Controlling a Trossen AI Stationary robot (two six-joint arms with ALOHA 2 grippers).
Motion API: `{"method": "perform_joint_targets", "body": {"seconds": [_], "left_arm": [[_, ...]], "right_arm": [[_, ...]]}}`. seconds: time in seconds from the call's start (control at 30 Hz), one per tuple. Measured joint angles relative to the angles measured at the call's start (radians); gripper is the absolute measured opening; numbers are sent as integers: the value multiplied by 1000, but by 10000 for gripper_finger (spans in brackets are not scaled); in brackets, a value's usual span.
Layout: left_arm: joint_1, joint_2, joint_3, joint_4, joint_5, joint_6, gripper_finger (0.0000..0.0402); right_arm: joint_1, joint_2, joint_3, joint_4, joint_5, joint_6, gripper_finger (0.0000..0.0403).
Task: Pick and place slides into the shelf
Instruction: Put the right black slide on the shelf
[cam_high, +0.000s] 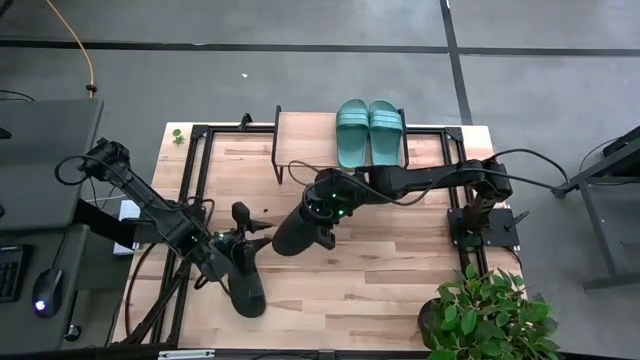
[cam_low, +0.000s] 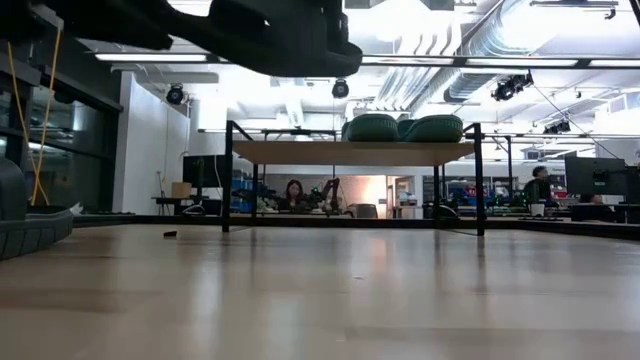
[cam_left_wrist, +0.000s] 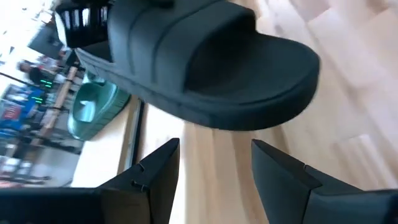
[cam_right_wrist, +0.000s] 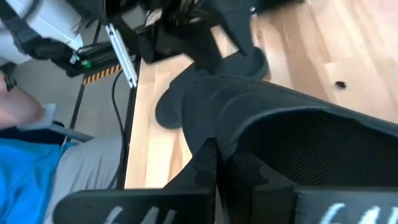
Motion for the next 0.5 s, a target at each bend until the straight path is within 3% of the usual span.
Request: {"method": "perform_joint_targets", "body": {"seconds": [0.5], "left_arm": [[-38, 85, 0, 18, -270, 103, 184]], "right_arm": [[-47, -30, 0, -8, -78, 40, 2]]}}
